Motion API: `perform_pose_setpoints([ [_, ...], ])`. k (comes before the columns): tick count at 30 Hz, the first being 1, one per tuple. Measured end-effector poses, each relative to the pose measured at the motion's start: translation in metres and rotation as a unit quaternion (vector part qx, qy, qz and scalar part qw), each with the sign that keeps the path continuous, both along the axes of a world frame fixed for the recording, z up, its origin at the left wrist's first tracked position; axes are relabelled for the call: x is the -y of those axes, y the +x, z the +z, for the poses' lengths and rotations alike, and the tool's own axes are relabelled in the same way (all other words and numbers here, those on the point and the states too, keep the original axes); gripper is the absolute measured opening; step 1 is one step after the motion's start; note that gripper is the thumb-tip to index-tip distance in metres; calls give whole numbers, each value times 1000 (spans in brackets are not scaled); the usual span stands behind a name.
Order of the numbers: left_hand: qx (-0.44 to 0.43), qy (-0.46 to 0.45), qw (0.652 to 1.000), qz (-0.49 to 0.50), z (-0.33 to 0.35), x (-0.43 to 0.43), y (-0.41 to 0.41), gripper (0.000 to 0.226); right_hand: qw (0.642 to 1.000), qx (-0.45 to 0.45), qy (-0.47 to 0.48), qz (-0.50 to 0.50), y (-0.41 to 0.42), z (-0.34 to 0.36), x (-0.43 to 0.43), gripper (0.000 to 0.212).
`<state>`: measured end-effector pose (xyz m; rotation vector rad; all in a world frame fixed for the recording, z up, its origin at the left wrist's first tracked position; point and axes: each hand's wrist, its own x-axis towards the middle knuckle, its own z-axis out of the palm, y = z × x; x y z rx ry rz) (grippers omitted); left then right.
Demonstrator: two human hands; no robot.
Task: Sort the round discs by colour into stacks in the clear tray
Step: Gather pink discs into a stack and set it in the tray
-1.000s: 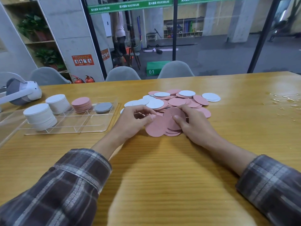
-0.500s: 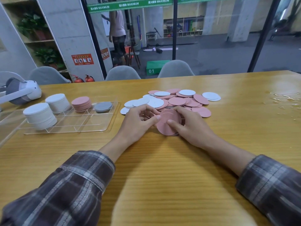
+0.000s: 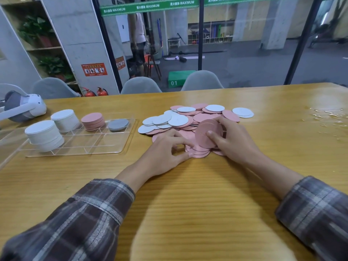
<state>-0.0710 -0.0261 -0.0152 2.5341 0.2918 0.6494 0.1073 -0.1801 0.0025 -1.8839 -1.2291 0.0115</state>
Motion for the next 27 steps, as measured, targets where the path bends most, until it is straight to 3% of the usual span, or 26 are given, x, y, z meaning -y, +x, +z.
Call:
perform_pose_setpoints([
  [6, -27, 48, 998, -10, -2, 0, 2, 20, 999, 30, 3, -22, 9, 2, 9, 23],
  [14, -78, 83, 993, 8, 4, 10, 10, 19, 998, 53, -7, -24, 14, 2, 14, 6],
  [21, -17, 137, 990, 18, 9, 10, 9, 25, 998, 58, -12, -16, 11, 3, 14, 12],
  [27, -23, 70, 997, 18, 6, 6, 7, 29, 998, 61, -18, -6, 12, 0, 12, 4],
])
